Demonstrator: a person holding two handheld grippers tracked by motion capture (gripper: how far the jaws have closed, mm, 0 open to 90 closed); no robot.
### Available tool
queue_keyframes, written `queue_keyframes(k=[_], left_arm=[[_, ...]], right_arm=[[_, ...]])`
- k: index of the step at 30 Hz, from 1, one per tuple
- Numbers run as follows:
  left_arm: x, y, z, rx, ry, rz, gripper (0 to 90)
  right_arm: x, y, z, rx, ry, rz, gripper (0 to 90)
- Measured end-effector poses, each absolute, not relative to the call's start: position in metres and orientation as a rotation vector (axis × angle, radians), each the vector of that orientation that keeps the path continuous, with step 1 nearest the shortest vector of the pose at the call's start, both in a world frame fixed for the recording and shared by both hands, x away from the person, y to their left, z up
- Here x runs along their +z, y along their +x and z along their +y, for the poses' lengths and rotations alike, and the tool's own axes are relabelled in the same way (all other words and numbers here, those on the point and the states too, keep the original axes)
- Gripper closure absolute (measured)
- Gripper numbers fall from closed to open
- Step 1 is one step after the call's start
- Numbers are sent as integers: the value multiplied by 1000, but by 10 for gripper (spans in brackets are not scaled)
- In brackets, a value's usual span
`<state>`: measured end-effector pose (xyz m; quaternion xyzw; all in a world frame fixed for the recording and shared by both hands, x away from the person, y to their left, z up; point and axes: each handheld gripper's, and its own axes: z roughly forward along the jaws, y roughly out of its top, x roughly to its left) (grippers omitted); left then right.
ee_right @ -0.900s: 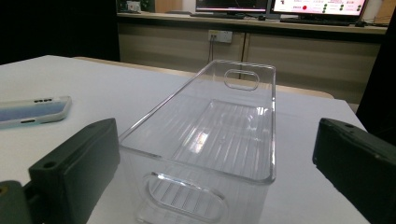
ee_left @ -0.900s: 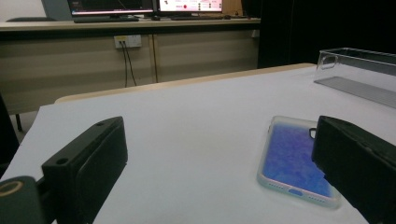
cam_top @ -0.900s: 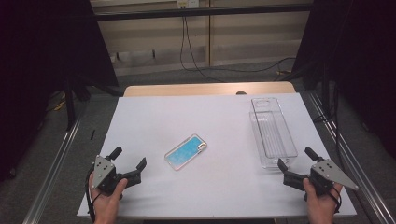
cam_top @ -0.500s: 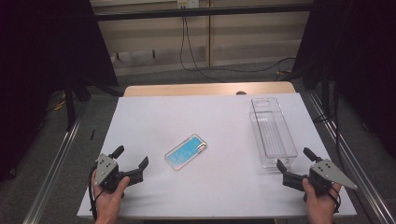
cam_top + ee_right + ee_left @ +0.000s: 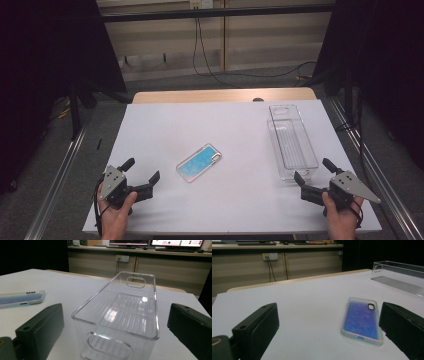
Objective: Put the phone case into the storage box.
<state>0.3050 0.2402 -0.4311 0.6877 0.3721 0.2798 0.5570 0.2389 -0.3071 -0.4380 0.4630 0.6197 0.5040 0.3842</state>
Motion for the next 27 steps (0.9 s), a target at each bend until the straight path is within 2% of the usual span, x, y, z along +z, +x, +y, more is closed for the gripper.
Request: queue_keyframes(k=[11,21,27], left_arm=[[-428,308,230,609,1659,839,41],[-426,317,214,500,1694,755,44],[-425,321,208,498,1695,736,43]], right_arm=[[-438,237,-308,1291,1187,1578,0],[-437,233,-312,1292,1193,1555,0],[-437,233,-314,1290,1198,1545,0]])
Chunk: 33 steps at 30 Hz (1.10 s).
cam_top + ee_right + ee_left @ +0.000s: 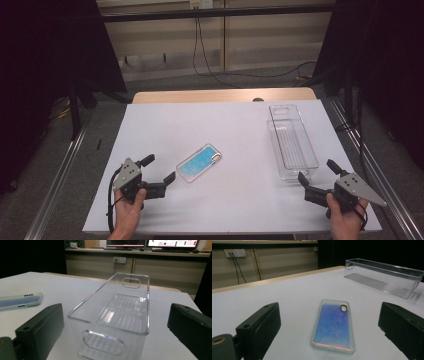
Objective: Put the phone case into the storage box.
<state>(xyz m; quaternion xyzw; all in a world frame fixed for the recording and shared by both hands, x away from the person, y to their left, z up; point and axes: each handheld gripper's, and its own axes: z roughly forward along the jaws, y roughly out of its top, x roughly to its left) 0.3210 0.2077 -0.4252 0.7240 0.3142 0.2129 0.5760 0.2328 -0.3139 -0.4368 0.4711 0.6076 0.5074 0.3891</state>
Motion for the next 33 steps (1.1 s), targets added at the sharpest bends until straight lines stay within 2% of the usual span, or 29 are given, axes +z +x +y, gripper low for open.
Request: queue_keyframes(k=[9,33], left_arm=[[-423,331,195,454,1704,696,31],[-419,354,167,497,1709,633,17]], right_arm=[[-438,234,-313,1284,1194,1557,0],[-437,234,-312,1289,1190,1564,0]])
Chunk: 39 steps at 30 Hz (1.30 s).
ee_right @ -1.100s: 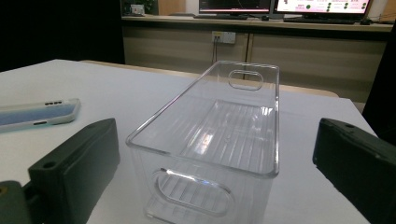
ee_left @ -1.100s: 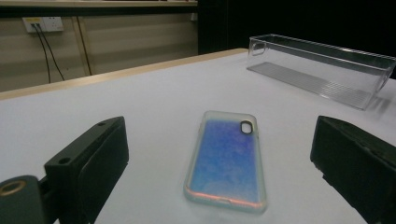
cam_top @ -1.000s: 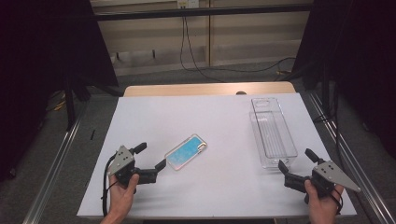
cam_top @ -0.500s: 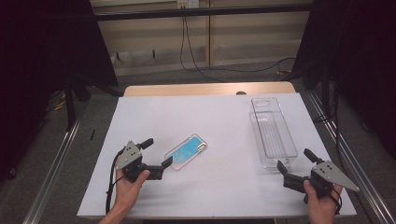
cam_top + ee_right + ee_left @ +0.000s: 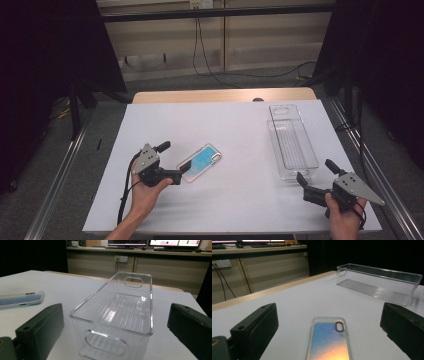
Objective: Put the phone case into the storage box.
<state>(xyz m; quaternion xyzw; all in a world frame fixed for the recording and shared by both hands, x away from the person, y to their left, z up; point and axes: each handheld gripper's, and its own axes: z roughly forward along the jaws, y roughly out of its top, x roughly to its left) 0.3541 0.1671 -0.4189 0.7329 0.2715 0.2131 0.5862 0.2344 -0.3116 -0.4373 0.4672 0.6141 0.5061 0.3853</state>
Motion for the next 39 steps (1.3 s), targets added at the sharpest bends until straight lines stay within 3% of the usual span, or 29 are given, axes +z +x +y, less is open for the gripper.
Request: queue_keyframes(k=[3,20,39], left_arm=[[-417,355,163,537,1730,643,12],[-414,387,145,490,1819,672,55],[-404,425,125,418,1887,668,40]], right_arm=[[-437,235,-312,1290,1185,1568,0],[-437,234,-312,1291,1191,1565,0],[-438,235,-313,1282,1196,1563,0]])
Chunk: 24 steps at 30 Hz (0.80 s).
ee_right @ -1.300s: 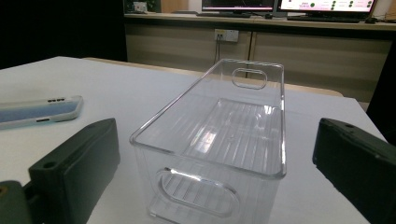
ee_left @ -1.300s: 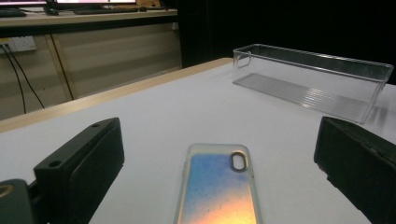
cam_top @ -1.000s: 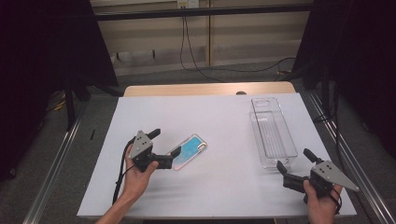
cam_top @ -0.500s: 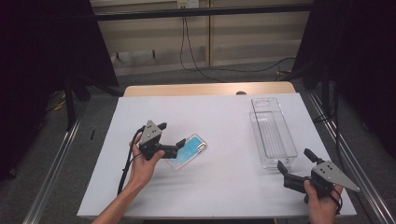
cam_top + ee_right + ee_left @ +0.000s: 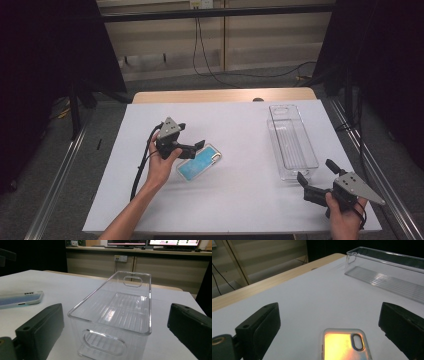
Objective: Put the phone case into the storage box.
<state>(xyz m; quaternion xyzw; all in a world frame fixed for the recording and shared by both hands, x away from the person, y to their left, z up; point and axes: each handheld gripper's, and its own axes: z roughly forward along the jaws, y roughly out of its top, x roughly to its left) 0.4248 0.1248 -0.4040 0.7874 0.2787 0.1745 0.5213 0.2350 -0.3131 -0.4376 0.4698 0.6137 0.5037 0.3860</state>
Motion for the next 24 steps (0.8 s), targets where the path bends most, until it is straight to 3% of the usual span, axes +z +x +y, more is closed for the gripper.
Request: queue_keyframes(k=[24], left_arm=[[-402,428,117,256,2192,638,43]], right_arm=[[-438,234,-312,1287,1190,1574,0]])
